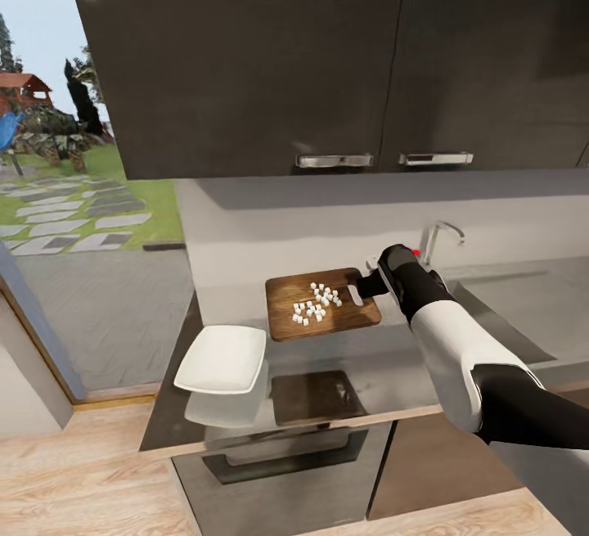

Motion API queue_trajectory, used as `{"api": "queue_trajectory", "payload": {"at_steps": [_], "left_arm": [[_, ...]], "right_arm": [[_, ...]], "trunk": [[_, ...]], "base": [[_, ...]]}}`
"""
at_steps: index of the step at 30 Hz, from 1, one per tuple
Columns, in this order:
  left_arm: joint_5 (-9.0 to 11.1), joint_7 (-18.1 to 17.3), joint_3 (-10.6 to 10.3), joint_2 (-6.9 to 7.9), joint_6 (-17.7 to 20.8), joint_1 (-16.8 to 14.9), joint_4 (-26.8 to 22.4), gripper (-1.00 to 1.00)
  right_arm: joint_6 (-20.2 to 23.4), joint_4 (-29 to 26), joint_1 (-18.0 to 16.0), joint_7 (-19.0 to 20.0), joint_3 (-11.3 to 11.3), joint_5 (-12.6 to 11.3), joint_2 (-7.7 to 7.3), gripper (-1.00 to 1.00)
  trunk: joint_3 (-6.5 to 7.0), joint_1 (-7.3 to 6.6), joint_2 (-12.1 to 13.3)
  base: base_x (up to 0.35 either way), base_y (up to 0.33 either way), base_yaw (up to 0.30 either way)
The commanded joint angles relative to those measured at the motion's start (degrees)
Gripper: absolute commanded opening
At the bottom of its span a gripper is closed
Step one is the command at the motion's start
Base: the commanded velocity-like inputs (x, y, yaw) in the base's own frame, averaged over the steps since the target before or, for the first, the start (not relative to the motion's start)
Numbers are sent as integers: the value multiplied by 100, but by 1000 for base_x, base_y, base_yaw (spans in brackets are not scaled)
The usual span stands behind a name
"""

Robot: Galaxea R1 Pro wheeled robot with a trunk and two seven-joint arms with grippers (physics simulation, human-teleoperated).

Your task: In the kitchen, take the Vidalia onion out of the sink, dice it on the chopping board with the paring knife, put the diced onion into the bowl on the countertop, then place both the paring knife and the chopping board into the sink.

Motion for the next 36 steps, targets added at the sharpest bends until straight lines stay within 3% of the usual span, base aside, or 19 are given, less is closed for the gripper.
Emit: {"api": "queue_trajectory", "payload": {"at_steps": [1, 8, 28, 36], "left_arm": [[58, -33, -42, -1, -40, -11, 26, 100], [59, -33, -42, -1, -39, -11, 23, 100], [59, -33, -42, -1, -44, -11, 24, 100], [59, -33, -42, -1, -37, -11, 23, 100]], "right_arm": [[14, -6, -5, 42, -35, 57, 7, -100], [15, -6, -5, 42, -35, 57, 7, -100], [18, -6, -5, 42, -35, 57, 7, -100], [21, -6, -5, 40, -35, 57, 1, -100]], "trunk": [[-4, 4, -13], [59, 4, -13], [239, 4, -13], [309, 4, -13]], "base": [[0, 4, 0], [0, 36, 0], [0, 257, 0], [0, 23, 0]]}}
